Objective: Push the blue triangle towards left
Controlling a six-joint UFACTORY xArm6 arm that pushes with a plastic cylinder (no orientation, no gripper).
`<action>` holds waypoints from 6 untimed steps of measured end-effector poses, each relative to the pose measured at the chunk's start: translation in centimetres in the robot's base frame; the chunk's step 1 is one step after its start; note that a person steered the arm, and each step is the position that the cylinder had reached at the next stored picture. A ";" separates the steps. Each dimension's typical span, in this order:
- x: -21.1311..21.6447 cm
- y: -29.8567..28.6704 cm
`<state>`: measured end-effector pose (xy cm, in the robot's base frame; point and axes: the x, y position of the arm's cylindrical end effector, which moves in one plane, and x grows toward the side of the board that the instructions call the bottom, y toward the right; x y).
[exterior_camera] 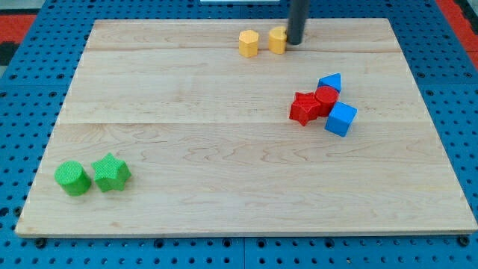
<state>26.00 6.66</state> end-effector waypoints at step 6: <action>3.4 5.7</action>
<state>29.39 12.32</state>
